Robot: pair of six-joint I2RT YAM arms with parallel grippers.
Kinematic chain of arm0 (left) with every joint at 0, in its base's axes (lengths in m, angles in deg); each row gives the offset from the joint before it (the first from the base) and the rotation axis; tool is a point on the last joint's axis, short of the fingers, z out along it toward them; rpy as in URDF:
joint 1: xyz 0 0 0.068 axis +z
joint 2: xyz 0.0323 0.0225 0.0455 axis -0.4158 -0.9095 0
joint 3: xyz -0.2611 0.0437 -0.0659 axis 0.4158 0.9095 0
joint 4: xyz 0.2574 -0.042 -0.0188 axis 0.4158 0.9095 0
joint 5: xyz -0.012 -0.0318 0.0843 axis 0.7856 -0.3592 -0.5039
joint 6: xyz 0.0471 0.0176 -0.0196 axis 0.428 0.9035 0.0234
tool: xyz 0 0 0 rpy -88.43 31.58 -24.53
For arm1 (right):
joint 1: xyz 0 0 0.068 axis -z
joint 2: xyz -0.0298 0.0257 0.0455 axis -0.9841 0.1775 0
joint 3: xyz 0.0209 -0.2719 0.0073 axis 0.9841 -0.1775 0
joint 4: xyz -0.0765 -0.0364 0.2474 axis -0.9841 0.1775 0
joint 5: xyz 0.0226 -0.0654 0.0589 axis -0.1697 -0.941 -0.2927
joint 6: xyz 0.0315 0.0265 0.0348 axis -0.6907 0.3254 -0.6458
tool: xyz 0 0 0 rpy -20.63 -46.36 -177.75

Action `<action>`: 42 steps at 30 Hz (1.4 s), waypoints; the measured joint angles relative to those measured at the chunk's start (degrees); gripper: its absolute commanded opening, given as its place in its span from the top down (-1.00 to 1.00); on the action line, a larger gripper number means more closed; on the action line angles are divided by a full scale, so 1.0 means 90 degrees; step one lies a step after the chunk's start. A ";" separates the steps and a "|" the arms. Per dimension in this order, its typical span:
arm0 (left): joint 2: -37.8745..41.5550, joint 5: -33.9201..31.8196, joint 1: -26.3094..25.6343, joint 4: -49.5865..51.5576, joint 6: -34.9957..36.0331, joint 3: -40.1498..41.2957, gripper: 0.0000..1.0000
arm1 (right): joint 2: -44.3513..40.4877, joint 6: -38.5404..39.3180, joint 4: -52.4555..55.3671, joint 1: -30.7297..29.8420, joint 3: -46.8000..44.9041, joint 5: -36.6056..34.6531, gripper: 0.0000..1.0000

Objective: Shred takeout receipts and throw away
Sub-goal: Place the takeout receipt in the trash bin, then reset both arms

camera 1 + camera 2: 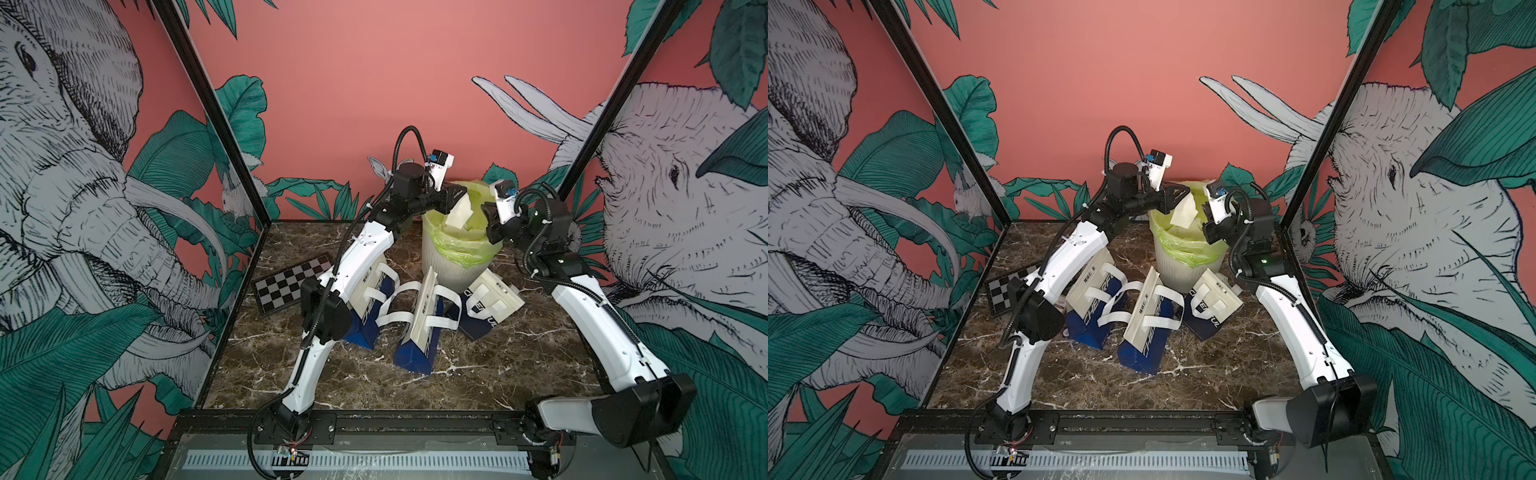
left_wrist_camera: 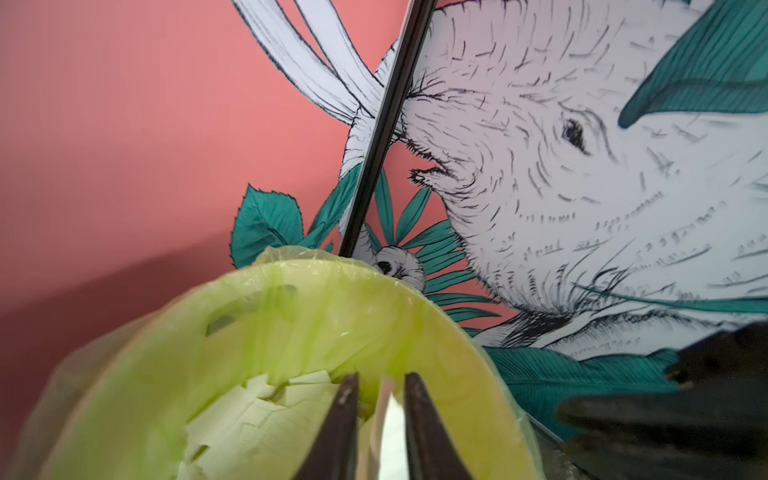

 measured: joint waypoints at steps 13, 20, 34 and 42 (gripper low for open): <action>0.0495 -0.0444 0.0000 0.0304 0.0464 0.0410 -0.10 | -0.0206 -0.0682 0.0027 0.0032 -0.0078 -0.0248 -0.22; 0.2596 -0.0933 0.0000 0.0316 0.0979 0.2353 -0.99 | -0.1712 -0.1404 -0.0260 0.0036 -0.1185 -0.0559 -0.48; 0.7715 -0.4228 0.0002 -0.1467 0.2246 0.8065 -0.99 | -0.4750 -0.1923 -0.0814 0.0036 -0.3419 -0.3262 -0.57; 0.8359 -0.5481 0.1239 -0.1744 0.1889 1.0032 -0.99 | -0.4607 -0.1848 -0.0816 0.0051 -0.4007 -0.4180 -0.62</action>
